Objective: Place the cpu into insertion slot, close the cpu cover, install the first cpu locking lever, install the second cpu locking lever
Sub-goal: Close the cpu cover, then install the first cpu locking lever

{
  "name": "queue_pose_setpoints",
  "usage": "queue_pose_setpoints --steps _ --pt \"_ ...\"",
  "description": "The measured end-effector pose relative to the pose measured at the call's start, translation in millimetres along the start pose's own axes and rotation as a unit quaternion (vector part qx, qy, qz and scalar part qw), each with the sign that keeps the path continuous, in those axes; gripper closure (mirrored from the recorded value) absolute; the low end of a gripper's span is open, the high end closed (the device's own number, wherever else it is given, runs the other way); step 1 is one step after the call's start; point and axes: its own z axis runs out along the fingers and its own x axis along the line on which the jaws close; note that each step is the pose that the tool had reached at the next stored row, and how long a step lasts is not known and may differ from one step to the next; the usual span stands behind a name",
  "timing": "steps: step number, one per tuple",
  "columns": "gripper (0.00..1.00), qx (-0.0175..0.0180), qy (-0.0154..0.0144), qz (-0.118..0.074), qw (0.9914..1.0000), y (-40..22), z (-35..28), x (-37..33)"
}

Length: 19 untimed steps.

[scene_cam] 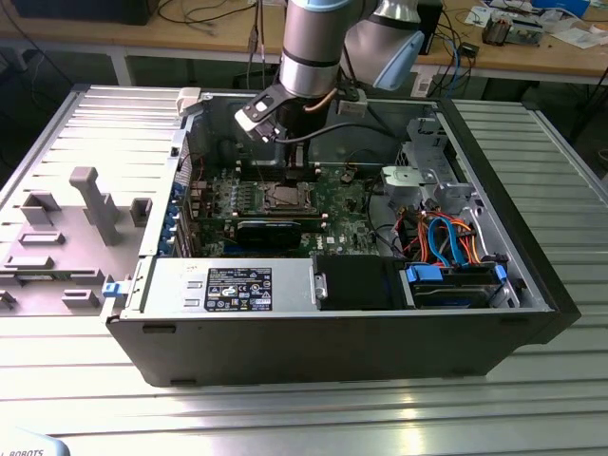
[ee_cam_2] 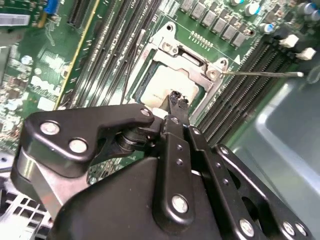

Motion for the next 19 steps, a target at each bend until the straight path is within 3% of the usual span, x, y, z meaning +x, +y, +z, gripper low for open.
queue_pose_setpoints --steps 5,19 --pt "0.89 0.0 0.0 0.0 1.0 -0.6 -7.6 -0.1" --pt "0.89 0.0 -0.0001 -0.001 1.0 -0.6 -7.9 -0.2"
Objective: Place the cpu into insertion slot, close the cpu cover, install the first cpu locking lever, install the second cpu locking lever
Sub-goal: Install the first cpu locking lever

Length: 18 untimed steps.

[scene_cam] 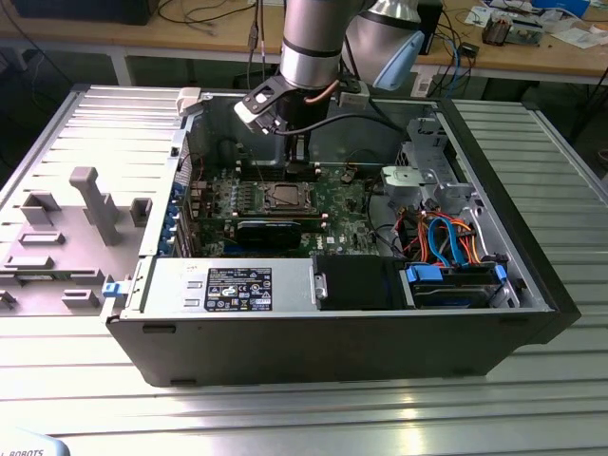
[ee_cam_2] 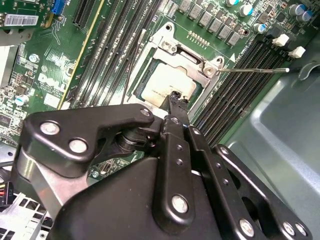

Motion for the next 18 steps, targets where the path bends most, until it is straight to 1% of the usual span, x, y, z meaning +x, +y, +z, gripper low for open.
queue_pose_setpoints --steps 1,3,5,9,14,15,16,18 --pt "0.89 0.0 -0.0004 -0.003 0.99999 0.0 -0.1 0.0" --pt "0.89 -0.0004 -0.0019 -0.022 0.99975 0.0 0.0 0.0" --pt "0.89 -0.0008 -0.0033 -0.039 0.99922 0.0 0.0 0.0" --pt "0.89 -0.0011 -0.0049 -0.059 0.99825 0.0 0.0 0.0" --pt "0.89 -0.0016 -0.0067 -0.081 0.99668 0.0 0.0 0.0" --pt "0.89 -0.0017 -0.0072 -0.087 0.99619 0.0 0.0 0.0" --pt "0.89 -0.0019 -0.0082 -0.098 0.99513 0.0 0.0 0.0" --pt "0.89 -0.002 -0.0087 -0.105 0.99448 0.0 0.0 0.0"
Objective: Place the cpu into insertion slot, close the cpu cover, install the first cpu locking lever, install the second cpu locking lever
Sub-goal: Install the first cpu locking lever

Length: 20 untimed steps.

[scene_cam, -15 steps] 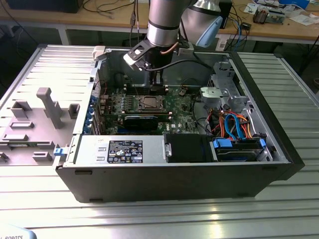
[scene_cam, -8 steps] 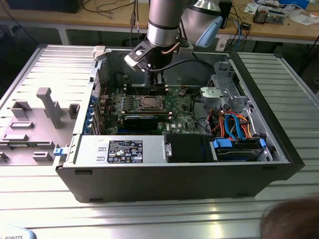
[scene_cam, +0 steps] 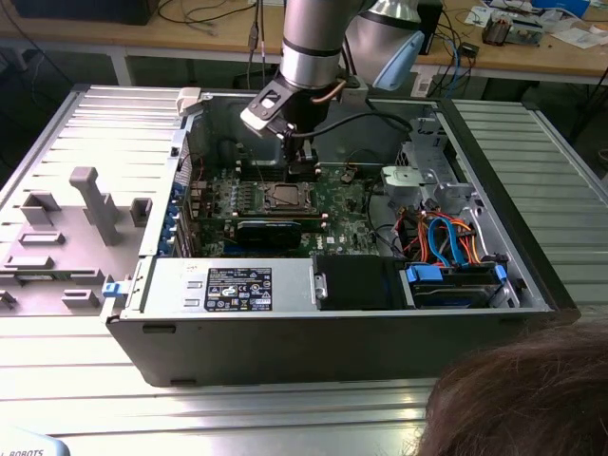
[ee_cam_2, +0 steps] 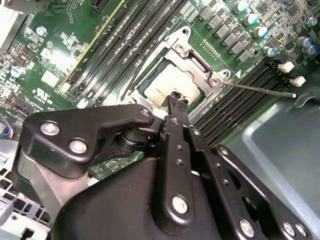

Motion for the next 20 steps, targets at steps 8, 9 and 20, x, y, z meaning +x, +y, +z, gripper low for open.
queue_pose_setpoints --steps 8,9,20 --pt "0.89 -0.0005 -0.0023 -0.028 0.99962 0.0 0.0 0.0" --pt "0.89 -0.0006 -0.0025 -0.03 0.99954 0.0 0.0 0.0" --pt "0.89 -0.0013 -0.0057 -0.069 0.99757 0.0 0.0 0.0"
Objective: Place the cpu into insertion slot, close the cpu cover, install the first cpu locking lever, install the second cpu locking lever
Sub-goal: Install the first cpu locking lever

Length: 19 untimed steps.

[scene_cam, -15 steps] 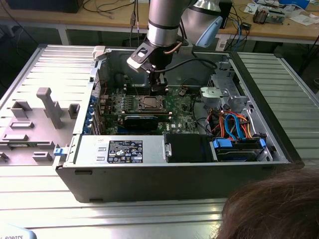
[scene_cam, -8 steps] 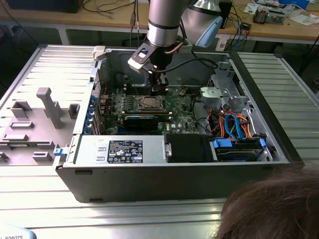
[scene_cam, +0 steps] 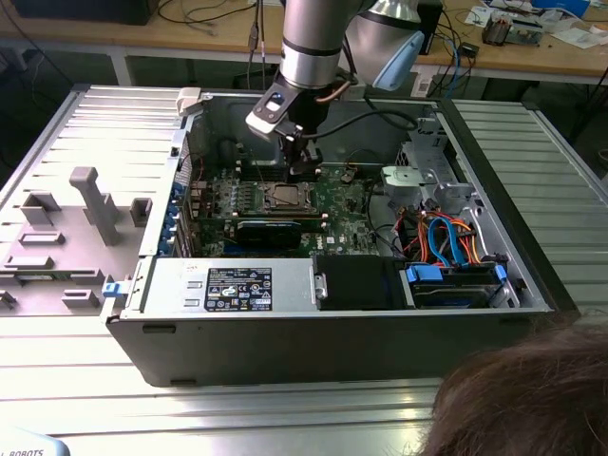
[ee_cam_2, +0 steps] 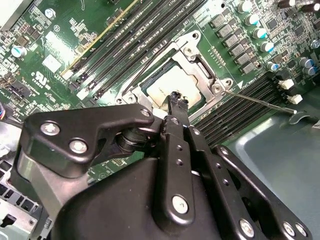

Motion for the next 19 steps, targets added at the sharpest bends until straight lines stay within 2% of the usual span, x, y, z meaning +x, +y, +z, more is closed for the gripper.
queue_pose_setpoints --steps 7,19 --pt "0.89 -0.0005 -0.0024 -0.028 0.99961 0.0 0.0 0.0" --pt "0.89 -0.0011 -0.0048 -0.057 0.99833 0.0 0.0 0.0"
